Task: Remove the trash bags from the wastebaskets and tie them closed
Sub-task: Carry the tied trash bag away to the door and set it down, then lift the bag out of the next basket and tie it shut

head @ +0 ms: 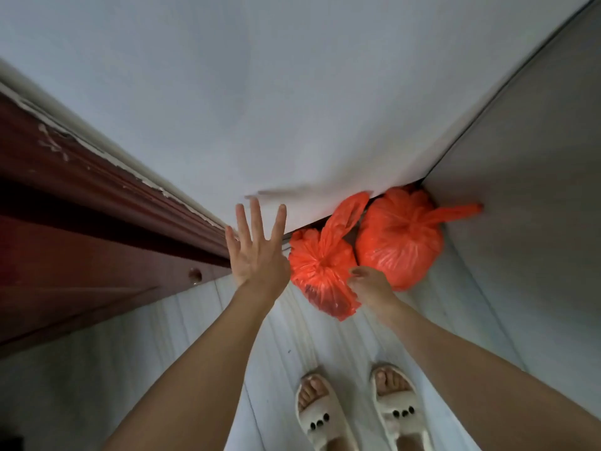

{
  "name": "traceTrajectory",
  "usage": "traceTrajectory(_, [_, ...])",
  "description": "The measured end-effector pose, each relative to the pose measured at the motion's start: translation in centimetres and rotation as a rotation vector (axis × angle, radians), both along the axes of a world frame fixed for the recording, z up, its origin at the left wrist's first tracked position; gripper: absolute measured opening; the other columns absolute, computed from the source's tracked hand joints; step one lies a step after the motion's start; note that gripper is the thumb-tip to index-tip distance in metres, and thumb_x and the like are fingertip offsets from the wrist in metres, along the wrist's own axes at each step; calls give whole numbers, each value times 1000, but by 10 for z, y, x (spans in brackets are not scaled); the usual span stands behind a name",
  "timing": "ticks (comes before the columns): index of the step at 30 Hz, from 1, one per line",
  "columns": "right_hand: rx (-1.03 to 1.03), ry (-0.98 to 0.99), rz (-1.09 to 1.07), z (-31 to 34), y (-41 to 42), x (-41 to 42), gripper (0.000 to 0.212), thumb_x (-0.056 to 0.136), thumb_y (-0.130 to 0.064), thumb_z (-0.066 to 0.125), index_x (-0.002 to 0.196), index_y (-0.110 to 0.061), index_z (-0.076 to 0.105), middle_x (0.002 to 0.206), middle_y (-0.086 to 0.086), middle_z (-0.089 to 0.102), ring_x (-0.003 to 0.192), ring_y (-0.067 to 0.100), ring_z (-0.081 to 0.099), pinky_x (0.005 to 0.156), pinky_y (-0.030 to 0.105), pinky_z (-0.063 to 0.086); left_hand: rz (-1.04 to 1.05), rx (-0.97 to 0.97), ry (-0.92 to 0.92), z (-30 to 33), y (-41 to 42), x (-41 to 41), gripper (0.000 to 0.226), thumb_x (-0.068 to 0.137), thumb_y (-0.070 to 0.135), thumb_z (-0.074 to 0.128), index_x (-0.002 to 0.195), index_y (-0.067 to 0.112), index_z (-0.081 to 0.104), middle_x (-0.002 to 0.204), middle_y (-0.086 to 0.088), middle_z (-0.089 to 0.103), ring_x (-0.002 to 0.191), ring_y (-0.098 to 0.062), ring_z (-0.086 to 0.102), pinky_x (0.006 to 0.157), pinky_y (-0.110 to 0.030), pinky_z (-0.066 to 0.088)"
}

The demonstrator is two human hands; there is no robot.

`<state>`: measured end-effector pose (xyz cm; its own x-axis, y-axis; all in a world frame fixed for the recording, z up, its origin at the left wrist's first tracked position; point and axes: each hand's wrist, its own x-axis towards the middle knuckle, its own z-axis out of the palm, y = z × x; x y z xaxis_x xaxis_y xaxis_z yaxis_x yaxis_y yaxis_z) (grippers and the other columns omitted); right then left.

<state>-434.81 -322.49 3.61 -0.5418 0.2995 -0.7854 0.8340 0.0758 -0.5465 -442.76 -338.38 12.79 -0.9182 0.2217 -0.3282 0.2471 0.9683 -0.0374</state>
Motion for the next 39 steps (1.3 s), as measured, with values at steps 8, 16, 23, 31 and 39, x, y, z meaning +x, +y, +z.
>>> traceTrajectory(8, [-173, -8, -321, 204, 6, 119, 17, 93, -18, 43, 99, -12, 57, 85, 7, 62, 69, 16, 56, 63, 23, 42, -59, 263, -253, 132, 10, 113, 61, 92, 24, 46, 147, 16, 20, 154, -15, 20, 144, -31, 16, 116, -45, 20])
traceTrajectory(16, [161, -95, -299, 333, 19, 338, 34, 94, -19, 37, 125, -15, 51, 114, 6, 61, 84, 16, 55, 73, 25, 41, -339, 303, -481, 234, 53, 303, 50, 91, 24, 46, 139, 12, 38, 140, -11, 44, 128, -27, 42, 105, -38, 33])
traceTrajectory(23, [522, -169, -337, 403, 6, 584, 40, 96, -21, 36, 135, -17, 41, 138, 8, 46, 128, 26, 40, 105, 39, 34, -862, 199, -477, 293, 125, 498, 51, 95, 28, 39, 143, 16, 28, 148, -7, 34, 135, -25, 32, 110, -38, 27])
traceTrajectory(31, [601, -380, -844, 443, -50, 859, 41, 95, -22, 37, 135, -19, 42, 140, 3, 46, 135, 22, 32, 109, 39, 27, -1488, 116, -503, 337, 171, 764, 51, 95, 29, 36, 143, 15, 28, 149, -7, 34, 137, -24, 31, 113, -38, 27])
traceTrajectory(39, [572, -564, -1196, 451, -49, 1032, 46, 95, -30, 34, 141, -24, 32, 149, 0, 34, 141, 20, 23, 116, 44, 16, -2010, 13, -484, 355, 244, 979, 51, 94, 29, 37, 142, 16, 29, 149, -2, 33, 139, -18, 27, 114, -40, 23])
